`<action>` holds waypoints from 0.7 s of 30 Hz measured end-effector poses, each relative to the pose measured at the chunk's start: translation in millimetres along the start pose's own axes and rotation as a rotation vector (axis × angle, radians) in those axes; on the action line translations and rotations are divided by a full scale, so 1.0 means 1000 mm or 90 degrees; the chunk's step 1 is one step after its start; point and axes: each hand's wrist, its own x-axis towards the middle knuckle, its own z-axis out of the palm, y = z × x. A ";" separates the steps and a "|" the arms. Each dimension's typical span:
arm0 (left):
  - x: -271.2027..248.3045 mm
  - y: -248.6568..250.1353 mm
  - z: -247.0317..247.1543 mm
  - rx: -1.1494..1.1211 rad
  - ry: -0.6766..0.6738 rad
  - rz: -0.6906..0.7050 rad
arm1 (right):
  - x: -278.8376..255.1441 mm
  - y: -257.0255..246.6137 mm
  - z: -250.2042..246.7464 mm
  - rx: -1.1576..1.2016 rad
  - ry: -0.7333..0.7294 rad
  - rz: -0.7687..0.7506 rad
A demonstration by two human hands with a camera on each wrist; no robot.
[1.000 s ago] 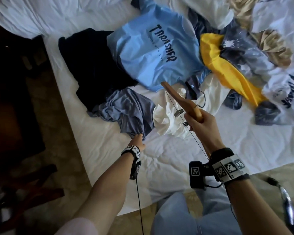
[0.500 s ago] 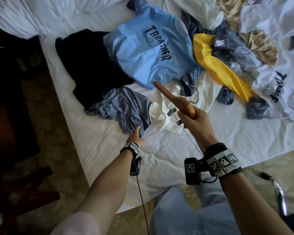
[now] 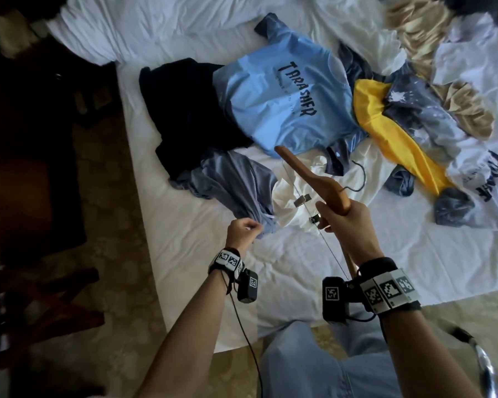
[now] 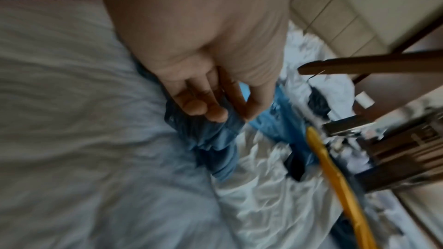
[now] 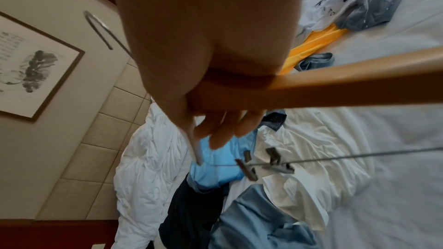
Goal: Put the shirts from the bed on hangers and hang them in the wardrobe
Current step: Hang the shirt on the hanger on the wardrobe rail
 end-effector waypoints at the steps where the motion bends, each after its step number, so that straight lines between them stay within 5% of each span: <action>1: -0.011 0.009 -0.007 -0.041 0.007 0.007 | -0.004 -0.003 -0.002 0.009 -0.013 0.001; 7: -0.093 0.079 -0.057 -0.242 0.130 0.102 | -0.038 -0.027 -0.007 0.007 -0.064 -0.066; 13: -0.209 0.194 -0.112 -0.367 0.303 0.310 | -0.070 -0.061 -0.017 0.008 -0.146 -0.093; 21: -0.334 0.306 -0.175 -0.466 0.447 0.452 | -0.092 -0.154 -0.015 -0.023 -0.270 -0.208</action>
